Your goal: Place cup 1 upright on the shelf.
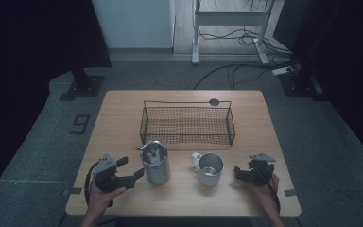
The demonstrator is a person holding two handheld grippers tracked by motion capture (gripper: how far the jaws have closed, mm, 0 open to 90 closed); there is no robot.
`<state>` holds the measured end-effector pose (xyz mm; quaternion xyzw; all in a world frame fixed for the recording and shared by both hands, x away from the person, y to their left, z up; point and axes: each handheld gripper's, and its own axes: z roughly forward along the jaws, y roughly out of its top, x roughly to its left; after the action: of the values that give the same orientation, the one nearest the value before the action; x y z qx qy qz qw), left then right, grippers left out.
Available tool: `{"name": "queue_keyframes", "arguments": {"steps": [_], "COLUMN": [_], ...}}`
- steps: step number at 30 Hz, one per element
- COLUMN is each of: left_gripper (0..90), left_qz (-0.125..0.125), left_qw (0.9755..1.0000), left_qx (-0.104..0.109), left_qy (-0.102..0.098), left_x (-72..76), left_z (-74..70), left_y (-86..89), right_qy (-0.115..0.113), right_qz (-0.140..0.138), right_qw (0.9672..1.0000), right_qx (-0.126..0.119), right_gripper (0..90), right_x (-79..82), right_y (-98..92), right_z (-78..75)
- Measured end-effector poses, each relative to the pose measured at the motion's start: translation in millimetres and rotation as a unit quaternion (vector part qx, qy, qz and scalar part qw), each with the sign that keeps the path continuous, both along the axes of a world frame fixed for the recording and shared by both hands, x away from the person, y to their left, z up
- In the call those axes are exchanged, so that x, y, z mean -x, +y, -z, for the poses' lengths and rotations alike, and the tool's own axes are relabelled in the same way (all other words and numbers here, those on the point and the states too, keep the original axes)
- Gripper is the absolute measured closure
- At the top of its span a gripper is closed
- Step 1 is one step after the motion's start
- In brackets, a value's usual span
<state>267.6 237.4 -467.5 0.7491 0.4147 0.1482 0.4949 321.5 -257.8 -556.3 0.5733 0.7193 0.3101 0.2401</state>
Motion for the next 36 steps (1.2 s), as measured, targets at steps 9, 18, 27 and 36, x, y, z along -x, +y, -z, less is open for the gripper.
{"name": "queue_keyframes", "arguments": {"steps": [9,18,27,36], "left_gripper": [6.2,0.9,0.0,0.0], "left_qz": [0.029,0.040,0.035,0.035], "left_qw": [0.9995,0.9992,0.9991,0.9989], "left_qx": [0.008,-0.002,-0.019,-0.024], "left_qy": [-0.002,0.002,0.012,0.019], "left_x": [2.2,0.1,-8.0,-16.6], "left_z": [-1.0,1.0,6.7,8.0], "left_y": [-8.0,-21.1,-33.8,-45.0], "right_qy": [0.000,0.000,0.000,-0.001], "right_qz": [0.000,0.000,0.000,-0.002], "right_qw": [1.0000,1.0000,1.0000,1.0000], "right_qx": [0.001,0.000,0.000,0.000], "right_gripper": [2.2,2.1,2.5,3.2], "right_x": [0.1,-0.1,0.0,0.3], "right_y": [0.0,-0.1,-0.1,-0.1], "right_z": [-0.1,0.0,0.0,-0.1]}}
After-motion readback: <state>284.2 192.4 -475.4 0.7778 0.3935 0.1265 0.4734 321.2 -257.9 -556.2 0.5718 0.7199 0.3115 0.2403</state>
